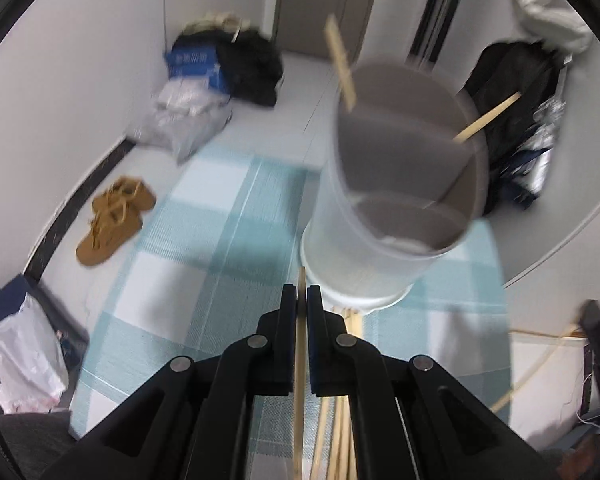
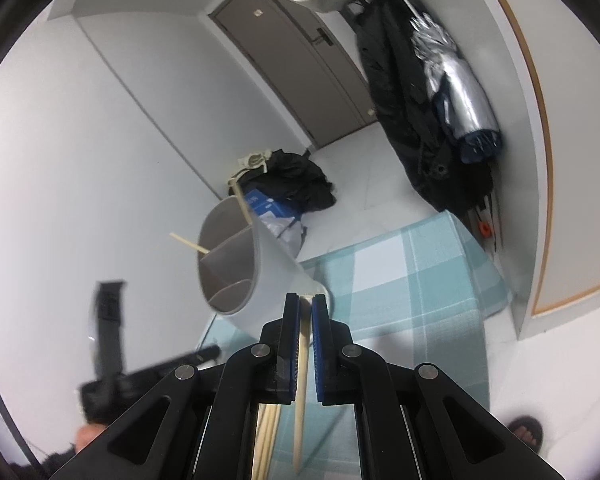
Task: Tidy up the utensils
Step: 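Carry both held chopsticks up and lower them into the white holder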
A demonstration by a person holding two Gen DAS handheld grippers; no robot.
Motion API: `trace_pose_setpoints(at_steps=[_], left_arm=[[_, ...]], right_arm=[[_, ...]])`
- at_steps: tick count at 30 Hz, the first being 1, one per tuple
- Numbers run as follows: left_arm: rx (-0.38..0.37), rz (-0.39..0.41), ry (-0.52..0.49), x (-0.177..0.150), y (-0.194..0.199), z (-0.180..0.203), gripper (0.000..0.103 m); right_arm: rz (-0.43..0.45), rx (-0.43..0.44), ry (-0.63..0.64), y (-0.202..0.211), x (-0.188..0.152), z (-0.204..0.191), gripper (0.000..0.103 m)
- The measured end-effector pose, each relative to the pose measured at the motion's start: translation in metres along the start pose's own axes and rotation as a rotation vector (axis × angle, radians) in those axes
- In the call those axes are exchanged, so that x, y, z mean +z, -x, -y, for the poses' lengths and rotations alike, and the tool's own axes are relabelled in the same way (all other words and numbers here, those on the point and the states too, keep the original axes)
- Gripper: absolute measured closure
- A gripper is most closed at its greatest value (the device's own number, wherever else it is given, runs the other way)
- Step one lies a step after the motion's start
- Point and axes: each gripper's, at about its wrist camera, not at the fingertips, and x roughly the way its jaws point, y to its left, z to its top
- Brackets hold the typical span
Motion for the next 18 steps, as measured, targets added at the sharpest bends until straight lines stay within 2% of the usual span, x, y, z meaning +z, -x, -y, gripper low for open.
trace_pose_setpoints(at_steps=[6,18], left_arm=[[-0.074,0.099,-0.071,0.000,0.027,0.009,0.102],[-0.169,0.175,-0.121,-0.005,0.060,0.004,0.102]], right_arm=[[-0.002,-0.008,0.086,-0.001,-0.001,-0.037,0.098],[0.017,-0.066,0.210,0.010,-0.021,-0.085,0.098]])
